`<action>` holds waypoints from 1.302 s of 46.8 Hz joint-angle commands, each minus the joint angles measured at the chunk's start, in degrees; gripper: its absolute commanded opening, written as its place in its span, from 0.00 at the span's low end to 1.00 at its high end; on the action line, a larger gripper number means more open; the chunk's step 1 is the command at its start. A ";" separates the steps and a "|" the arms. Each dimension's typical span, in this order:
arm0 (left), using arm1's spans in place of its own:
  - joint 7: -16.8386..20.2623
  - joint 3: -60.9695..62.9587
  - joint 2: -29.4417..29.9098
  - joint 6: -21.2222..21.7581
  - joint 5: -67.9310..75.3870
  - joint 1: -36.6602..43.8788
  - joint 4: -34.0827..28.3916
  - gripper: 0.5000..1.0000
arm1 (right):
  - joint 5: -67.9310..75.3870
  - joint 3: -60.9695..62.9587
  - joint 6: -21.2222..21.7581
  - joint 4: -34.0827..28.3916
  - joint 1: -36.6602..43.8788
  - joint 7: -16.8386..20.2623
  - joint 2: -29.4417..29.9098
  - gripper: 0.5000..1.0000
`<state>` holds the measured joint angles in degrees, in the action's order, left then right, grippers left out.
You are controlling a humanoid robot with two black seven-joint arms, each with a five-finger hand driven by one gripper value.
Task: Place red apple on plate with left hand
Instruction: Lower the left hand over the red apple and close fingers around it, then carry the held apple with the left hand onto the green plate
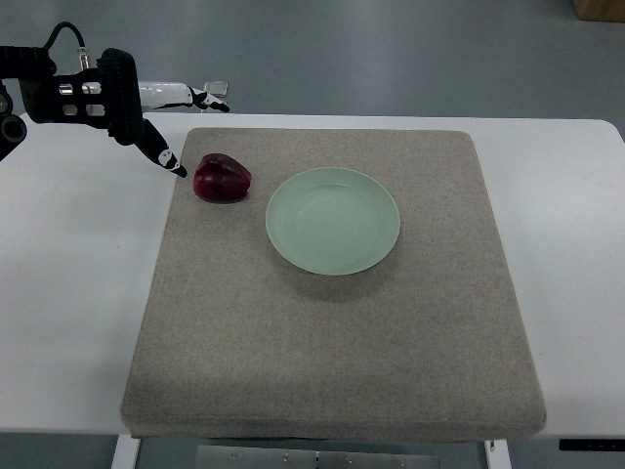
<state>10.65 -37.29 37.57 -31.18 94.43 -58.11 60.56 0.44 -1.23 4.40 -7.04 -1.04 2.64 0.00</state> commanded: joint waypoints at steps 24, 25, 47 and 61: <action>-0.10 3.54 -6.37 6.22 7.25 2.38 -3.34 0.95 | 0.00 0.00 0.00 0.01 -0.01 0.00 0.00 0.86; -0.10 3.54 -6.37 6.31 7.26 2.56 -3.34 0.95 | 0.00 0.00 0.00 0.01 -0.01 0.00 0.00 0.86; -0.01 4.07 -7.16 6.48 9.36 3.44 -4.05 0.45 | 0.00 0.00 0.00 -0.08 -0.01 0.00 0.00 0.86; 0.08 3.10 -7.07 6.57 8.49 1.33 -2.20 0.00 | 0.00 0.00 0.00 -0.08 -0.01 0.00 0.00 0.86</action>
<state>10.64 -33.42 30.46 -24.69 103.45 -55.77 57.23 0.44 -1.23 4.40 -7.05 -1.05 2.64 0.00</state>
